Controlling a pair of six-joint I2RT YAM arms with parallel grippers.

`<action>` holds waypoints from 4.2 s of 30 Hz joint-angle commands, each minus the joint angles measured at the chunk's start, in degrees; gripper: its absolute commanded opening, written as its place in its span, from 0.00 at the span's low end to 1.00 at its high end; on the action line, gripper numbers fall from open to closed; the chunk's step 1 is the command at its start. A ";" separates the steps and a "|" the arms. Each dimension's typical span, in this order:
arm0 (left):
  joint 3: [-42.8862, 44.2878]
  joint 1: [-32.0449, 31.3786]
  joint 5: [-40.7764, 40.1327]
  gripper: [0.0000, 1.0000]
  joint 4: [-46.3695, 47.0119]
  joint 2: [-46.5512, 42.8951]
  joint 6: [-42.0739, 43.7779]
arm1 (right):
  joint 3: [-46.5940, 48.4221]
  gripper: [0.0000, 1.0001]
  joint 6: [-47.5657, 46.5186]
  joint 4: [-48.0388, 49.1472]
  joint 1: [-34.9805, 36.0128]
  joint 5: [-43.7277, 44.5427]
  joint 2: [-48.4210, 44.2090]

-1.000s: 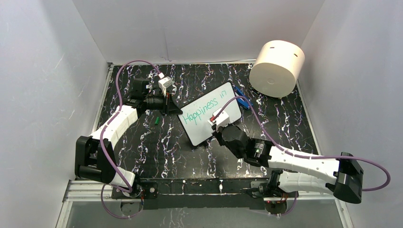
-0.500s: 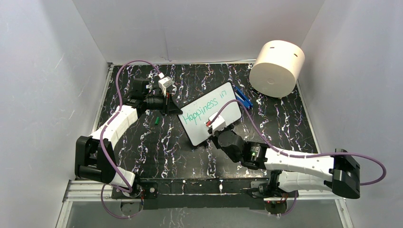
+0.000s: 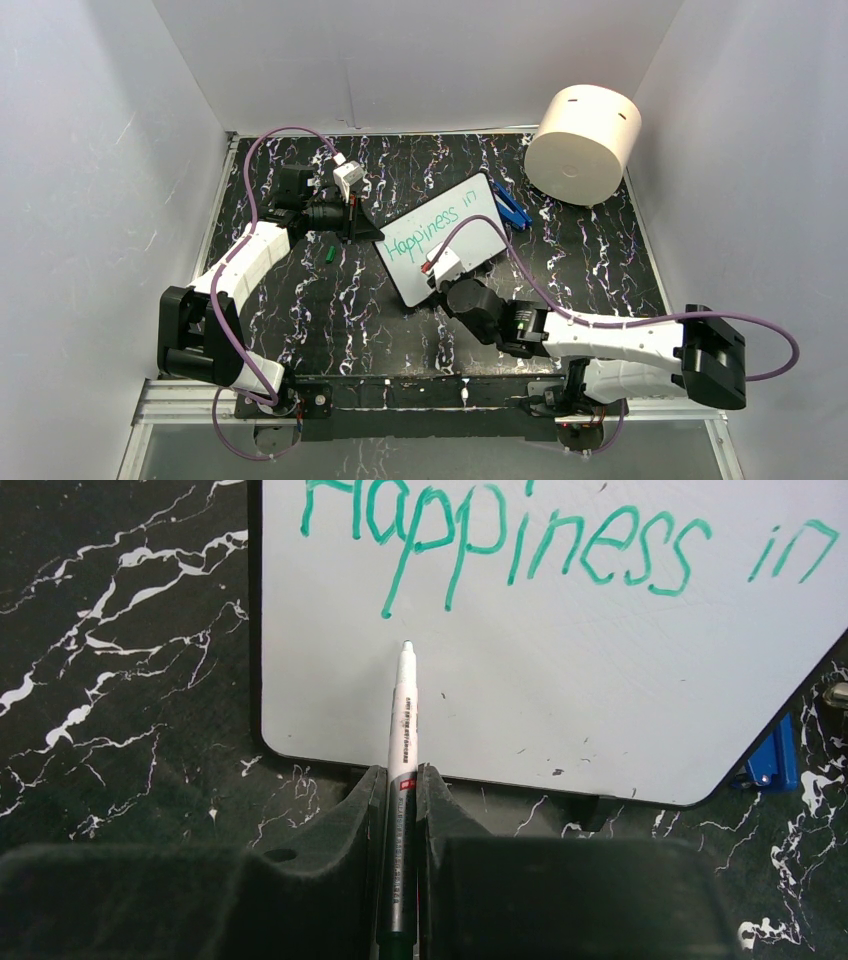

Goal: Write a sentence on the whiteboard

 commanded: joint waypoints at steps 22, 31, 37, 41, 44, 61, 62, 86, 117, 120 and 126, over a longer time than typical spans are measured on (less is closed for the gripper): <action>-0.33 -0.40 -7.68 0.00 -2.95 2.60 3.08 | 5.48 0.00 1.16 1.29 2.40 -1.56 5.11; -0.26 -0.40 -7.61 0.00 -2.93 2.79 3.17 | 5.30 0.00 3.19 0.64 3.45 0.82 5.39; -0.46 -0.36 -7.43 0.00 -2.98 2.98 3.17 | 5.75 0.00 4.29 -0.23 3.57 1.71 5.72; -0.24 -0.36 -7.51 0.00 -2.98 2.99 3.17 | 5.81 0.00 4.14 -0.22 3.63 2.18 5.69; -0.41 -0.41 -7.69 0.00 -2.94 2.74 3.17 | 5.86 0.00 4.13 0.13 3.66 2.06 5.75; -0.30 -0.41 -7.46 0.00 -2.99 2.93 3.17 | 7.34 0.00 4.31 0.41 3.95 2.45 8.59; -0.36 -0.41 -7.43 0.00 -3.00 2.85 3.17 | 7.39 0.00 4.38 0.47 3.93 2.47 8.84; -0.33 -0.41 -7.48 0.00 -2.96 2.75 3.08 | 11.39 0.00 7.07 -7.50 3.90 3.81 13.54; -0.30 -0.38 -7.77 0.00 -2.96 2.58 3.14 | 9.77 0.00 8.73 -7.34 3.95 6.87 9.64; -0.30 -0.40 -7.77 0.00 -2.94 2.58 3.16 | 9.95 0.00 8.48 -6.96 3.95 7.78 10.33; -0.34 -0.41 -7.73 0.00 -2.94 2.50 3.17 | 10.27 0.00 8.81 -7.11 3.98 9.47 11.22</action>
